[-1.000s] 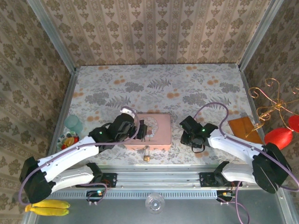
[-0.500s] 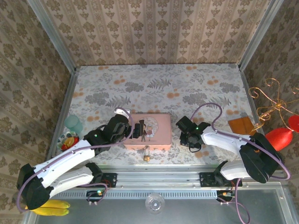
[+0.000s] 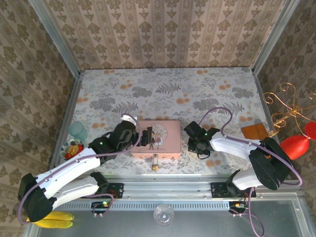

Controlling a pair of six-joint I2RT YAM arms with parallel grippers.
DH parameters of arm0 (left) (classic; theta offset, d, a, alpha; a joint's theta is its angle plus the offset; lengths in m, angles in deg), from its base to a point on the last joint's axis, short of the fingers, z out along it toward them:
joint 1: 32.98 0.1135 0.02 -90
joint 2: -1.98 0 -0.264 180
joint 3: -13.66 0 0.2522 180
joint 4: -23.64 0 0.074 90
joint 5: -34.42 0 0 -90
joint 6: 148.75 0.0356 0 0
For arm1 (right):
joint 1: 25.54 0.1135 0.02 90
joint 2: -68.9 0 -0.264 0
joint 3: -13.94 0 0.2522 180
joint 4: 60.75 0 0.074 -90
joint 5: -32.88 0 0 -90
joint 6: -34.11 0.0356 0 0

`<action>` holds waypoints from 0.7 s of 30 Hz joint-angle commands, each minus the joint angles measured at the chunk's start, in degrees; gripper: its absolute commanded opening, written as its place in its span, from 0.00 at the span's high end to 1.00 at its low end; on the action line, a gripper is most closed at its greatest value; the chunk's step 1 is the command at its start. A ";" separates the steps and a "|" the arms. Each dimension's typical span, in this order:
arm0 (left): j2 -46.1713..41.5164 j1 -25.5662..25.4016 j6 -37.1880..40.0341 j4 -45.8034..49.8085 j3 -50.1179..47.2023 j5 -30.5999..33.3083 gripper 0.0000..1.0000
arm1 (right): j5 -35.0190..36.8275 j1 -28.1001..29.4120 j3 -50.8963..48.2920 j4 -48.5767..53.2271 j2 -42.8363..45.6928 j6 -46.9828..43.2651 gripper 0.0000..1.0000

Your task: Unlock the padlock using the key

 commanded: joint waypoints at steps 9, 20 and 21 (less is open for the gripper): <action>-0.84 0.70 -1.97 -2.12 -2.03 0.09 0.00 | 2.11 0.59 1.12 0.35 -2.98 -0.19 0.80; 0.77 1.17 0.02 -2.50 -0.54 -0.53 0.00 | 2.80 0.81 1.61 1.41 -0.45 -0.93 1.00; 0.76 1.24 0.36 -2.59 -0.56 -0.53 0.00 | 3.05 0.85 1.77 1.67 0.64 -1.06 1.00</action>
